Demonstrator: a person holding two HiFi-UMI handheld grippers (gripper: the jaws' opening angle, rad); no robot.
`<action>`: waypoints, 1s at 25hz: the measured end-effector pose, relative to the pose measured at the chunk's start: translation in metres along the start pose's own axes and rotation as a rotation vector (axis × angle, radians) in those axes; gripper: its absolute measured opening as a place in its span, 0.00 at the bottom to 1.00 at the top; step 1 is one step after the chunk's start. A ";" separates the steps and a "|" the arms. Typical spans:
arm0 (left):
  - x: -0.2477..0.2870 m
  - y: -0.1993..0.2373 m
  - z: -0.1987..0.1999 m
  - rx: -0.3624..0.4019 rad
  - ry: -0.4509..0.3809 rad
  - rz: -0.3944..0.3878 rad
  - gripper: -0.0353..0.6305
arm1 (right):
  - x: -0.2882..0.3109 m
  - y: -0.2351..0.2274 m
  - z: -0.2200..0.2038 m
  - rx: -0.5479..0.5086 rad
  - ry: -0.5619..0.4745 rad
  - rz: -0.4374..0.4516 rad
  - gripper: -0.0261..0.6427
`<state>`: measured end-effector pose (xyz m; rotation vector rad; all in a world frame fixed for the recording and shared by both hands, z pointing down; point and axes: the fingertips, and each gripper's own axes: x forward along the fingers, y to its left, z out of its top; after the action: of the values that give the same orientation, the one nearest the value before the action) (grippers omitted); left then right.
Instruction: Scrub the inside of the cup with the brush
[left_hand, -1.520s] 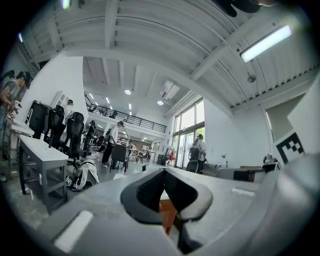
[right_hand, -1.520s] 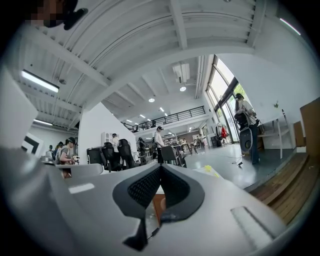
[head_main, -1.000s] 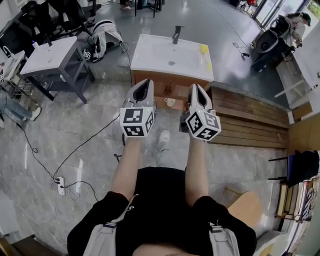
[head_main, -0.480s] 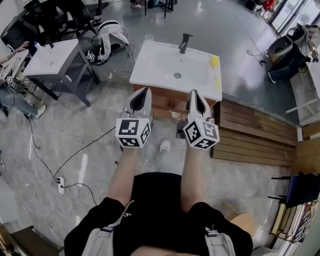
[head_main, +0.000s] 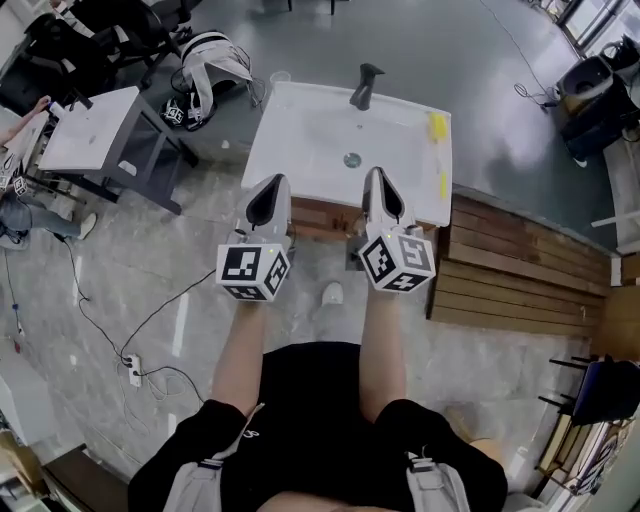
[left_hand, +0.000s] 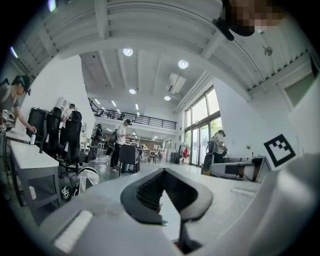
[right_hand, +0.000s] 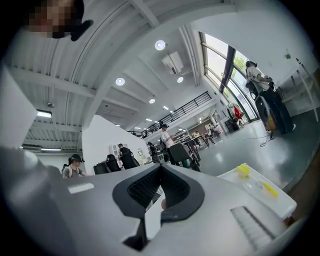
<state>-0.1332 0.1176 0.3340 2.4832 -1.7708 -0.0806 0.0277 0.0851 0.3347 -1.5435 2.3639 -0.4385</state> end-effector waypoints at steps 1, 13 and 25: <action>0.010 0.001 0.000 -0.004 0.000 0.001 0.05 | 0.008 -0.006 0.001 -0.001 0.008 0.001 0.04; 0.086 0.033 -0.014 -0.040 0.054 0.084 0.05 | 0.074 -0.054 0.016 -0.003 0.062 0.027 0.04; 0.106 0.040 -0.013 -0.001 0.067 0.099 0.05 | 0.088 -0.067 0.025 0.019 0.051 0.035 0.04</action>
<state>-0.1354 0.0044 0.3517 2.3637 -1.8615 0.0092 0.0593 -0.0241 0.3324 -1.4976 2.4136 -0.4969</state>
